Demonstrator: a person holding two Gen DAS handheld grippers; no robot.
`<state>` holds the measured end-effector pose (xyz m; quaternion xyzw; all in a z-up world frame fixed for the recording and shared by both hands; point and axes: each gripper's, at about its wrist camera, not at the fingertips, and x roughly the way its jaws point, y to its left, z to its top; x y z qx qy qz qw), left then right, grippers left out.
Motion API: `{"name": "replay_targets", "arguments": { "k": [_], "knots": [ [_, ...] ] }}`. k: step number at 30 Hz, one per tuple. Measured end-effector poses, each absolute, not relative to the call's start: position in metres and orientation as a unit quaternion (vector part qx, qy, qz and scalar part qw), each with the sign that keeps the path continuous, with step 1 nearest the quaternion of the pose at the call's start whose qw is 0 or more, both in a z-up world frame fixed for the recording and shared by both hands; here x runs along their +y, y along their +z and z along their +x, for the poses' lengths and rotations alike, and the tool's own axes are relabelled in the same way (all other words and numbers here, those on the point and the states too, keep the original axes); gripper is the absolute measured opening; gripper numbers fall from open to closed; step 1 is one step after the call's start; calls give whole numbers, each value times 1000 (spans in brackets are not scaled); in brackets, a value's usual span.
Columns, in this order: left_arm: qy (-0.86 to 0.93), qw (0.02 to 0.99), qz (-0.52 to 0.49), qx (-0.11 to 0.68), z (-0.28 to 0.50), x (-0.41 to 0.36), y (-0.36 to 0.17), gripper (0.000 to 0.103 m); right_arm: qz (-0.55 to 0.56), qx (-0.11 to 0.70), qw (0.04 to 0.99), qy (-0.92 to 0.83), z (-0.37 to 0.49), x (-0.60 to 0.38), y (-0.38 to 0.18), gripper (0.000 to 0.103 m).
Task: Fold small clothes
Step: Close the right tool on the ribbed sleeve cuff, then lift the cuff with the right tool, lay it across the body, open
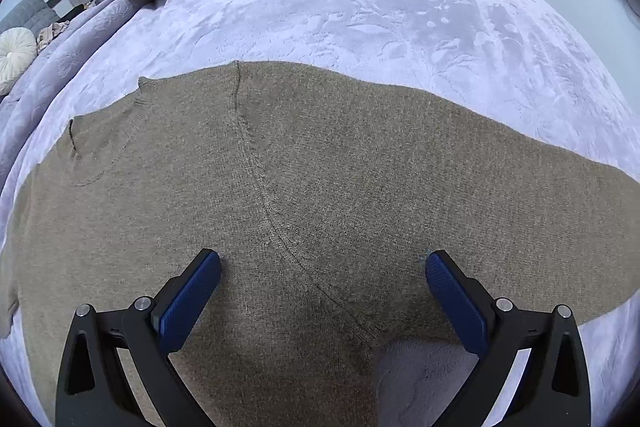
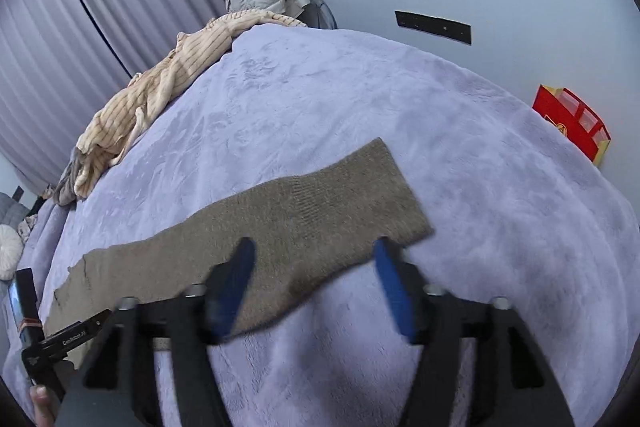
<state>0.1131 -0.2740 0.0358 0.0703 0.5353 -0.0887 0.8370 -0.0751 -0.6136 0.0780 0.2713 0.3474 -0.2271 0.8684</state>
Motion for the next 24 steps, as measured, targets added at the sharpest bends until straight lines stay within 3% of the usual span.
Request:
{"name": "replay_targets", "arguments": {
  "k": [3, 6, 10, 12, 13, 20, 24],
  "knots": [
    [-94, 836, 61, 537, 111, -273, 37, 103, 258, 336, 876, -231, -79, -610, 74, 80],
    [-99, 837, 59, 534, 109, -274, 39, 103, 280, 370, 854, -237, -59, -622, 60, 67],
    [-91, 834, 57, 541, 119, -274, 31, 103, 297, 355, 858, -222, -38, -629, 52, 66],
    [-86, 830, 53, 549, 125, -275, 24, 103, 304, 355, 859, -208, -23, -634, 46, 39],
    [-83, 829, 55, 550, 127, -277, 22, 103, 312, 362, 856, -197, -17, -637, 44, 6],
    [-86, 831, 67, 546, 124, -282, 27, 103, 286, 305, 885, -205, -45, -619, 85, 5],
    [-84, 829, 78, 547, 117, -280, 33, 103, 245, 319, 888, -222, -43, -605, 97, 5]
  ]
}}
